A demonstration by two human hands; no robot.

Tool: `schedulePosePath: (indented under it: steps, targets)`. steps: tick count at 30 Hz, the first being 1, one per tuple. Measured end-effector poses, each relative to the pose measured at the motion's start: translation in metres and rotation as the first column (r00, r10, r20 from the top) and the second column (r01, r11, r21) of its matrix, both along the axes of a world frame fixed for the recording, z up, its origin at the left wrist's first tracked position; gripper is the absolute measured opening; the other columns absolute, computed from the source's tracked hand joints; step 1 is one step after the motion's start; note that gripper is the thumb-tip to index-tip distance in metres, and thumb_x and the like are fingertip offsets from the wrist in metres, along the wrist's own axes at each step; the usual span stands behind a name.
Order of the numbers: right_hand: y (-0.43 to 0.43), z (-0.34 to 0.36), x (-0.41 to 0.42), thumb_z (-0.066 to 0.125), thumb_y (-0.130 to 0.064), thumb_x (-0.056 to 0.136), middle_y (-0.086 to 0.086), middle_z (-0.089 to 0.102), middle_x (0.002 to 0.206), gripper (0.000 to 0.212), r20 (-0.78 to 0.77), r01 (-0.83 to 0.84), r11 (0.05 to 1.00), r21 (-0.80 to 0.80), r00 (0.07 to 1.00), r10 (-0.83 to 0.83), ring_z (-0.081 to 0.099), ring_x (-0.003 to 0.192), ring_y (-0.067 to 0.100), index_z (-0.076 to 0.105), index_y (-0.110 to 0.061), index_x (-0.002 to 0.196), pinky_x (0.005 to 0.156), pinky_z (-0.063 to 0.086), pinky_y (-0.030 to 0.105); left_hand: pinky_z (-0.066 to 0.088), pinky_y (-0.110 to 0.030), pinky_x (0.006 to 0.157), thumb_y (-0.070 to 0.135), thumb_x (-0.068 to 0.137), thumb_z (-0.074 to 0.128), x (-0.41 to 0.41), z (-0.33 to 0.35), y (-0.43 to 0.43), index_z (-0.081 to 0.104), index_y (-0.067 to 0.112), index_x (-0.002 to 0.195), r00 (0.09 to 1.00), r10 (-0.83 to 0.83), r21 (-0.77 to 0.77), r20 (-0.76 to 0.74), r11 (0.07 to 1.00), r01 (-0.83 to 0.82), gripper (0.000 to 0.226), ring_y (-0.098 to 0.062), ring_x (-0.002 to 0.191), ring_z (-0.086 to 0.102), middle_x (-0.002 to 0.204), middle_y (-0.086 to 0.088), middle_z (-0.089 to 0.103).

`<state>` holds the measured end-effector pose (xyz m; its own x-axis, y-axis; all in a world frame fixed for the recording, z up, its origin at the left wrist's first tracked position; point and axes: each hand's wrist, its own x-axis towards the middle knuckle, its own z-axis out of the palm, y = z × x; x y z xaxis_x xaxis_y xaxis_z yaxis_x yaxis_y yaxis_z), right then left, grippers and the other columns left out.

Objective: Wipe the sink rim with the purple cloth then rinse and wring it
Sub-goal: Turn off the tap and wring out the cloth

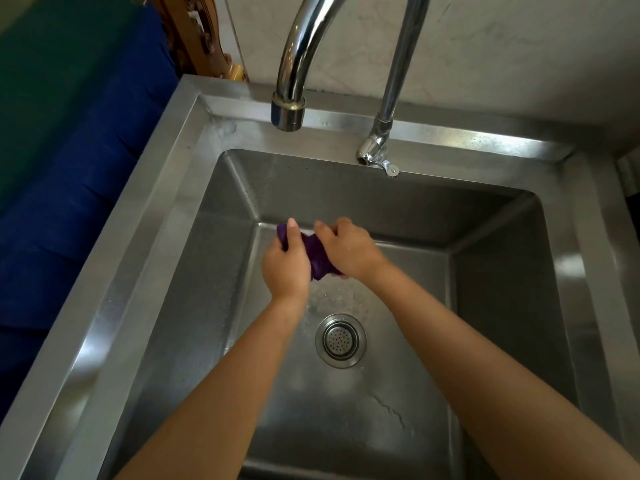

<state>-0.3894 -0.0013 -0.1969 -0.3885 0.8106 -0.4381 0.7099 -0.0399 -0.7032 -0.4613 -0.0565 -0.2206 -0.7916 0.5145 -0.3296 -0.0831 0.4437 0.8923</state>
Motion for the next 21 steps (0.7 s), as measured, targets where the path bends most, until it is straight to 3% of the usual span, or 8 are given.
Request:
schedulePosePath:
  steps: [2, 4, 7, 10, 13, 16, 19, 21]
  targets:
    - [-0.001, 0.011, 0.009, 0.038, -0.042, 0.096, 0.009, 0.061, 0.087, 0.041, -0.136, -0.001, 0.999, -0.050, 0.991, -0.006, 0.058, 0.062, 0.019, 0.045, -0.006, 0.113, 0.055, 0.053, 0.029, 0.041, -0.021, 0.047, 0.034, 0.095, 0.048, -0.011, 0.001, 0.006, 0.051, 0.019, 0.062, 0.976, 0.022, -0.032, 0.216, 0.999, -0.016, 0.036, -0.017, 0.055, 0.056, 0.059, 0.001, 0.055]
    - [-0.005, 0.017, 0.021, 0.037, -0.041, 0.097, 0.010, 0.064, 0.102, 0.039, -0.187, -0.127, 0.982, 0.137, 0.971, 0.151, 0.062, 0.080, 0.020, 0.041, -0.016, 0.126, 0.077, 0.053, 0.034, 0.030, -0.010, 0.032, 0.033, 0.094, 0.049, -0.019, 0.007, 0.012, 0.050, 0.016, 0.063, 0.906, 0.032, -0.080, 0.422, 0.997, 0.002, 0.034, -0.010, 0.031, 0.048, 0.044, 0.001, 0.050]
    - [-0.007, 0.014, 0.032, 0.033, -0.054, 0.091, 0.006, 0.046, 0.140, 0.054, 0.154, -0.445, 0.669, 0.595, 0.881, 0.448, 0.050, 0.111, 0.027, 0.036, -0.029, 0.138, 0.091, 0.044, 0.041, 0.022, -0.005, 0.027, 0.035, 0.094, 0.043, -0.021, 0.021, 0.016, 0.049, 0.018, 0.065, 0.792, -0.075, -0.091, 0.606, 0.983, 0.162, 0.034, -0.006, 0.020, 0.037, 0.030, 0.006, 0.045]
    - [0.004, 0.009, 0.031, 0.038, -0.061, 0.084, 0.011, 0.044, 0.140, 0.065, 0.286, -0.549, 0.485, 0.681, 0.809, 0.514, 0.054, 0.104, 0.031, 0.042, -0.024, 0.137, 0.080, 0.050, 0.043, 0.023, -0.009, 0.027, 0.036, 0.095, 0.036, -0.018, 0.028, 0.020, 0.049, 0.019, 0.064, 0.658, -0.156, -0.024, 0.736, 0.967, 0.255, 0.038, -0.007, 0.023, 0.039, 0.034, 0.005, 0.048]
    - [0.013, -0.001, 0.032, 0.043, -0.056, 0.084, 0.016, 0.061, 0.106, 0.058, 0.232, -0.479, 0.408, 0.777, 0.821, 0.522, 0.063, 0.080, 0.030, 0.060, -0.013, 0.118, 0.059, 0.055, 0.035, 0.013, -0.005, 0.029, 0.032, 0.094, 0.032, -0.015, 0.026, 0.018, 0.041, 0.020, 0.059, 0.644, -0.169, -0.078, 0.746, 0.939, 0.336, 0.037, -0.004, 0.019, 0.025, 0.030, 0.008, 0.035]
    - [0.009, -0.008, 0.028, 0.029, -0.050, 0.095, 0.011, 0.061, 0.072, 0.057, 0.204, -0.358, 0.369, 0.858, 0.896, 0.394, 0.057, 0.047, 0.026, 0.067, -0.011, 0.081, 0.038, 0.043, 0.025, 0.014, -0.004, 0.029, 0.024, 0.089, 0.035, -0.004, 0.026, 0.017, 0.041, 0.019, 0.058, 0.690, -0.141, -0.096, 0.710, 0.951, 0.293, 0.032, -0.005, 0.020, 0.028, 0.028, 0.007, 0.035]
    - [0.005, -0.010, 0.021, 0.014, -0.047, 0.098, 0.008, 0.057, 0.053, 0.068, 0.121, -0.223, 0.450, 0.865, 0.962, 0.244, 0.052, 0.035, 0.029, 0.062, -0.013, 0.065, 0.035, 0.037, 0.024, 0.022, -0.007, 0.030, 0.015, 0.085, 0.044, 0.006, 0.019, 0.017, 0.046, 0.016, 0.057, 0.827, -0.044, -0.106, 0.561, 0.986, 0.125, 0.028, -0.008, 0.026, 0.038, 0.036, 0.002, 0.045]
    - [0.002, -0.013, 0.017, 0.013, -0.045, 0.098, 0.011, 0.057, 0.049, 0.067, 0.056, -0.135, 0.538, 0.832, 0.985, 0.160, 0.053, 0.037, 0.033, 0.060, -0.012, 0.063, 0.036, 0.039, 0.028, 0.041, -0.018, 0.040, 0.022, 0.086, 0.048, 0.008, 0.010, 0.020, 0.051, 0.016, 0.056, 0.914, 0.006, -0.064, 0.406, 0.998, 0.022, 0.031, -0.019, 0.047, 0.056, 0.054, -0.002, 0.053]
